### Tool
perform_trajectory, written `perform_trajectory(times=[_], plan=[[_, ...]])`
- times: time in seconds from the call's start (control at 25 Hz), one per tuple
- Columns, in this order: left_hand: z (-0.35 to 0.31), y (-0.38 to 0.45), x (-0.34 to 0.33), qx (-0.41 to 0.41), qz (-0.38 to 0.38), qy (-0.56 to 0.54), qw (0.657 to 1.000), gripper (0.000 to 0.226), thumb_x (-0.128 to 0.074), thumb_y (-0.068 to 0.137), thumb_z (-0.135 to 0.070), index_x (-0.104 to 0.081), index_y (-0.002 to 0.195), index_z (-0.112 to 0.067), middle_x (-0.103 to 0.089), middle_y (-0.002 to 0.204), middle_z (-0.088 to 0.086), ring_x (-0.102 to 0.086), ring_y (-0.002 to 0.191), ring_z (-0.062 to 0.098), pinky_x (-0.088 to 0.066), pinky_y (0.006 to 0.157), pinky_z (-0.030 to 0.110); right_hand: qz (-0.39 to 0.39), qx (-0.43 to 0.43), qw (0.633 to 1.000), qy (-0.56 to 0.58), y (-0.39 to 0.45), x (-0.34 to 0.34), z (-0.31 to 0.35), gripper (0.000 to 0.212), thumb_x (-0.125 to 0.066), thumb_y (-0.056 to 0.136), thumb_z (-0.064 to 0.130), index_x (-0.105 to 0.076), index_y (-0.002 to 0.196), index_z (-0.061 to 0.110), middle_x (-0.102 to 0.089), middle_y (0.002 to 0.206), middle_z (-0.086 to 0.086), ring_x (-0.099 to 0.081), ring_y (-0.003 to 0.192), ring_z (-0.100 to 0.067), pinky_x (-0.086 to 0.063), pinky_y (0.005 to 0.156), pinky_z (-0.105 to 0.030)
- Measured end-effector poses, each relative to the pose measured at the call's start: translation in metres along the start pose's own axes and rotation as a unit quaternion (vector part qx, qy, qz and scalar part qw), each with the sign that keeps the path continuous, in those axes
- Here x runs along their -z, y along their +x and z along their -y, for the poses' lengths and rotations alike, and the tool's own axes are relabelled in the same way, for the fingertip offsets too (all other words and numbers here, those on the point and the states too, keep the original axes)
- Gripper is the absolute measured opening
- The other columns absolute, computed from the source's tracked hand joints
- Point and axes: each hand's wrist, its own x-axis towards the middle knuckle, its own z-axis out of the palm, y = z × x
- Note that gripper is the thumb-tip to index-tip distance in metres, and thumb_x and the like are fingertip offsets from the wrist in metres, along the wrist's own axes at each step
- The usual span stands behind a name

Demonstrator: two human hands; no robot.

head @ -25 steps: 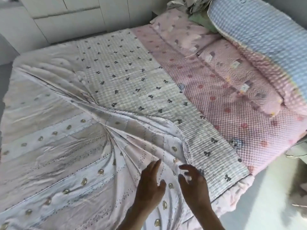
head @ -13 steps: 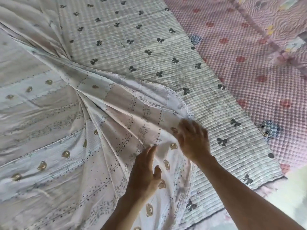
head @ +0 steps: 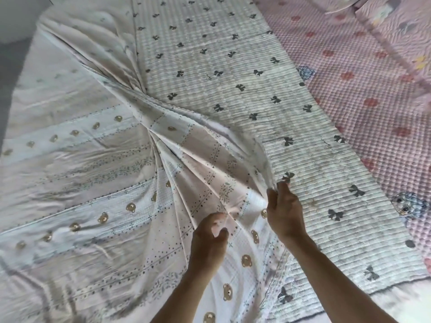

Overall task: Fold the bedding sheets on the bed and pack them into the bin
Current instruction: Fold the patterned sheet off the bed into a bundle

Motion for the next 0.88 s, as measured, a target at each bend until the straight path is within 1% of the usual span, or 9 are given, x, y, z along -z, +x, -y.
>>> perform_trajectory(times=[0.12,0.28,0.4,0.52,0.6,0.68,0.76,0.84,0.88], plan=[[-0.006,-0.007,0.03,0.092,-0.055,-0.14,0.984,0.015,-0.06,0.094,-0.013,-0.069,0.101,-0.023,-0.073,0.103,-0.004,-0.069,0.095,0.01,-0.054,0.088,0.035,0.013,0.103,0.993,0.047,-0.059,-0.005,0.05,0.012,-0.043,0.1,0.021,-0.046,0.095,0.011,-0.033,0.056,0.018,-0.033,0.041,0.004,-0.022,0.041,-0.007],[-0.003,-0.027,0.114,0.21,-0.072,-0.355,0.908,0.028,-0.047,0.101,-0.035,-0.067,0.103,-0.015,-0.075,0.095,0.004,-0.068,0.09,0.021,-0.048,0.072,0.033,0.141,0.192,0.971,0.022,-0.172,-0.027,0.125,0.009,-0.041,0.098,0.03,-0.044,0.101,0.022,-0.045,0.054,0.009,-0.045,0.04,-0.006,-0.037,0.038,-0.021],[0.038,-0.054,0.196,0.204,-0.048,-0.439,0.874,0.042,-0.042,0.098,-0.055,-0.065,0.112,-0.023,-0.076,0.099,-0.002,-0.069,0.098,0.019,-0.049,0.081,0.036,0.241,0.181,0.952,-0.054,-0.228,-0.062,0.169,0.015,-0.047,0.08,0.044,-0.045,0.087,0.031,-0.05,0.046,0.008,-0.049,0.034,-0.006,-0.032,0.034,-0.017],[0.089,-0.089,0.284,0.191,-0.011,-0.402,0.895,0.063,-0.062,0.081,-0.069,-0.061,0.128,-0.026,-0.065,0.127,0.0,-0.06,0.118,0.019,-0.037,0.108,0.044,0.252,0.203,0.94,-0.108,-0.292,-0.121,0.224,0.024,-0.056,0.073,0.051,-0.045,0.082,0.031,-0.067,0.059,0.002,-0.044,0.027,-0.003,-0.027,0.026,-0.016],[0.119,-0.124,0.332,0.218,-0.031,-0.315,0.923,0.044,-0.076,0.079,-0.049,-0.064,0.111,-0.021,-0.069,0.098,-0.003,-0.063,0.085,0.009,-0.043,0.088,0.028,0.315,0.239,0.907,-0.144,-0.363,-0.148,0.27,0.025,-0.059,0.075,0.045,-0.045,0.087,0.028,-0.067,0.058,-0.006,-0.049,0.028,-0.008,-0.03,0.027,-0.018],[0.149,-0.148,0.364,0.239,-0.077,-0.225,0.941,0.026,-0.078,0.079,-0.019,-0.065,0.101,-0.013,-0.067,0.074,-0.001,-0.057,0.055,0.012,-0.044,0.054,0.021,0.348,0.215,0.902,-0.137,-0.394,-0.166,0.313,0.034,-0.068,0.079,0.034,-0.045,0.101,0.023,-0.069,0.068,-0.004,-0.066,0.052,-0.012,-0.048,0.046,-0.023],[0.186,-0.165,0.396,0.239,-0.109,-0.208,0.942,0.019,-0.068,0.078,-0.007,-0.068,0.098,-0.007,-0.07,0.076,0.009,-0.06,0.058,0.02,-0.042,0.048,0.025,0.36,0.22,0.891,-0.166,-0.415,-0.193,0.356,0.028,-0.058,0.09,0.019,-0.044,0.114,0.015,-0.071,0.089,-0.007,-0.07,0.081,-0.025,-0.054,0.07,-0.032],[0.217,-0.175,0.418,0.24,-0.134,-0.204,0.94,0.014,-0.062,0.081,-0.011,-0.068,0.094,-0.011,-0.072,0.085,0.013,-0.065,0.069,0.025,-0.047,0.057,0.032,0.33,0.276,0.888,-0.161,-0.438,-0.221,0.374,0.02,-0.053,0.077,0.01,-0.053,0.098,0.013,-0.064,0.061,-0.002,-0.065,0.053,-0.018,-0.055,0.055,-0.026],[0.232,-0.179,0.427,0.237,-0.144,-0.207,0.938,0.011,-0.06,0.084,-0.013,-0.068,0.092,-0.013,-0.072,0.082,0.01,-0.065,0.07,0.024,-0.048,0.058,0.033,0.364,0.288,0.865,-0.193,-0.452,-0.232,0.376,0.022,-0.042,0.07,0.009,-0.055,0.087,0.016,-0.055,0.046,0.002,-0.056,0.038,-0.013,-0.055,0.048,-0.024]])
